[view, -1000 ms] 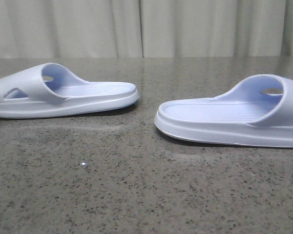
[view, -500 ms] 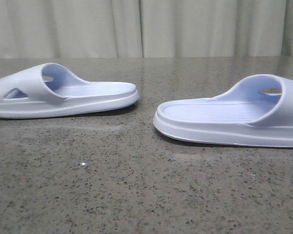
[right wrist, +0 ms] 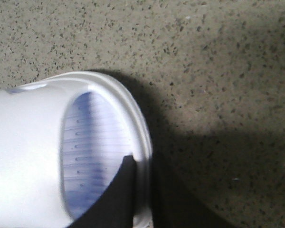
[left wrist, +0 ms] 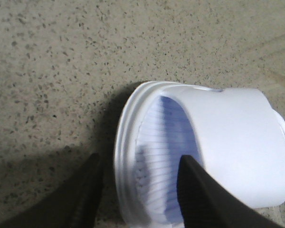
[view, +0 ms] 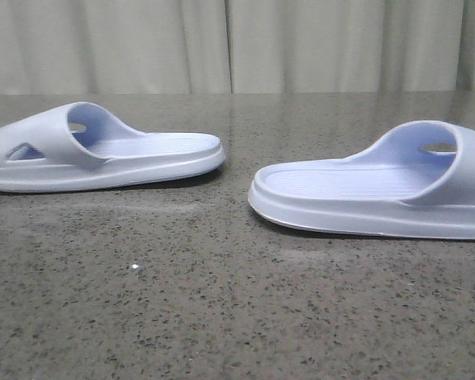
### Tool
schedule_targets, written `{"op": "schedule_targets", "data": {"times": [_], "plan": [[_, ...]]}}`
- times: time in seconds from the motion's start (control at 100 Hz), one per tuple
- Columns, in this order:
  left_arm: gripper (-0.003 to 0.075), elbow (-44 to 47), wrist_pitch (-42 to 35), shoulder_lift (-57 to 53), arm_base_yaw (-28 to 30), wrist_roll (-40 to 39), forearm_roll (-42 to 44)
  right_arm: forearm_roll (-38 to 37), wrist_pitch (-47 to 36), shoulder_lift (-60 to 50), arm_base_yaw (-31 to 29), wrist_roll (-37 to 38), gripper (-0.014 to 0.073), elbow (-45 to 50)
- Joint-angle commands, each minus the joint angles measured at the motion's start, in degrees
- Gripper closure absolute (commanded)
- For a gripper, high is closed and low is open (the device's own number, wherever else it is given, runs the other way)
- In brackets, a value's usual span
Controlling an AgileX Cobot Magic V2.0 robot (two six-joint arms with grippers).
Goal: Insert blue slippers together front up
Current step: 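Close both grippers on the heel rims of the slippers, then lift both slippers off the table and bring them toward each other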
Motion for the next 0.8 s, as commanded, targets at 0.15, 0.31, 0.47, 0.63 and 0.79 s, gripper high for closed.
{"op": "schedule_targets", "data": {"times": [0.15,0.31,0.47,0.63,0.79], "plan": [[0.0423,-1.55,1.03,-1.40,-0.44,0.64,-3.49,2.00,-0.87,-0.61,-0.20,-0.98,0.0701,-1.84],[0.0423,-1.55,0.46,-1.40,-1.67,0.64,-3.58,2.13,-0.87,-0.61,-0.20,-0.98,0.0701,-1.84],[0.0423,-1.55,-0.87,-1.40,-2.29,0.64,-3.89,2.13,-0.87,-0.61,-0.20,-0.98,0.0701,-1.84],[0.0423,-1.55,-0.06,-0.19,-2.29,0.64,-3.89,2.17,-0.94,-0.61,-0.20,-0.98,0.0701,-1.84],[0.0440,-1.55,1.19,1.57,-2.29,0.64,-4.13,2.17,-0.94,-0.61,-0.20,-0.98,0.0701,-1.84]]}}
